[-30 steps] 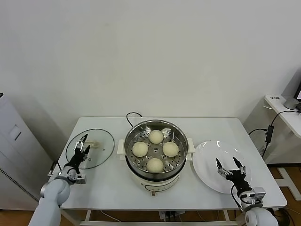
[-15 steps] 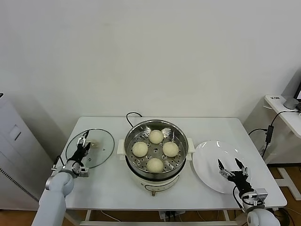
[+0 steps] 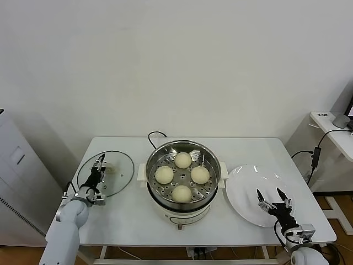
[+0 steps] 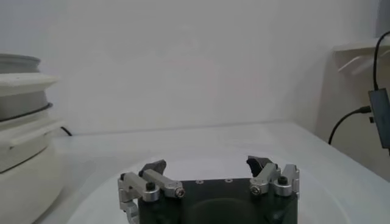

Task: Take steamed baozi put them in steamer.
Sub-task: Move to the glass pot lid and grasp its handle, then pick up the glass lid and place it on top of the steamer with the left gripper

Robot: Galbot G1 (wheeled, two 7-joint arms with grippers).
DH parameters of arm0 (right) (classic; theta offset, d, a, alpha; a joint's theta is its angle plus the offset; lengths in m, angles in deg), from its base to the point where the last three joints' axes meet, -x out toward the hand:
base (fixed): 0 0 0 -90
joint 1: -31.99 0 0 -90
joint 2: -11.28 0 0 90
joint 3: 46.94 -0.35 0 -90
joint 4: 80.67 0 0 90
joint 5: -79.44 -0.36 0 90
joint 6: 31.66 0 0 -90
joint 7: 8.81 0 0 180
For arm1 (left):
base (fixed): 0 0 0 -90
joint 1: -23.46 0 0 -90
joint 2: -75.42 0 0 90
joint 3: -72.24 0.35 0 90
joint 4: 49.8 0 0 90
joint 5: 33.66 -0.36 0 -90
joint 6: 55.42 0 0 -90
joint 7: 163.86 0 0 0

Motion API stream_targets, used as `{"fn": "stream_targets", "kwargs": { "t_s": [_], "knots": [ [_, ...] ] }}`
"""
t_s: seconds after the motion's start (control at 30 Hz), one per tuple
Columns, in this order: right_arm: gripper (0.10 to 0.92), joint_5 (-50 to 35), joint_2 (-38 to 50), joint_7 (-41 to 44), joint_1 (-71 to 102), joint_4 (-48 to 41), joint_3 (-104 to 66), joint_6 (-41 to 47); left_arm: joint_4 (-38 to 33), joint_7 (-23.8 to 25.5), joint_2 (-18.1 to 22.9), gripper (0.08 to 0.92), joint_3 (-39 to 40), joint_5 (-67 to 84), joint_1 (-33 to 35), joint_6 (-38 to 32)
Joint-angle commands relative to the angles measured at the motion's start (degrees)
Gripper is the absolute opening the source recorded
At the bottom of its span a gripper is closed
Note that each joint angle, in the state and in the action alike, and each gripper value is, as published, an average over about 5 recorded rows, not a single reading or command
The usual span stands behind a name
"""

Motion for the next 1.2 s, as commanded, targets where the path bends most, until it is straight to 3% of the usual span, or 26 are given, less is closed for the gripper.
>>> {"fn": "stream_targets", "kwargs": {
  "t_s": [0.03,0.33,0.47,0.83,1.2],
  "knots": [
    [0.823,-0.1,0.1,0.2,-0.1,0.1,-0.1,0.2,-2.1,-1.1,-0.1,0.485,-0.2,1.4,0.7,-1.3],
    [0.823,-0.3,0.3,0.4,0.2,0.1,-0.6,0.1,-10.3,-0.1,-2.4,0.225,-0.3,8.0,2.5,-1.7],
    [0.823,-0.4,0.5,0.5,0.2,0.2,-0.7,0.0,-15.4,2.7,-5.0,0.128,0.0,12.4,3.8,-0.7],
    [0.823,-1.0,1.0,0.5,0.3,1.9,-0.8,0.3,-36.2,15.1,-16.2,0.106,2.4,27.1,8.0,11.9],
    [0.823,-1.5,1.4,0.6,0.7,2.9,-1.3,0.4,-57.4,24.0,-21.2,0.106,14.8,25.8,10.9,30.2]
  ]
}}
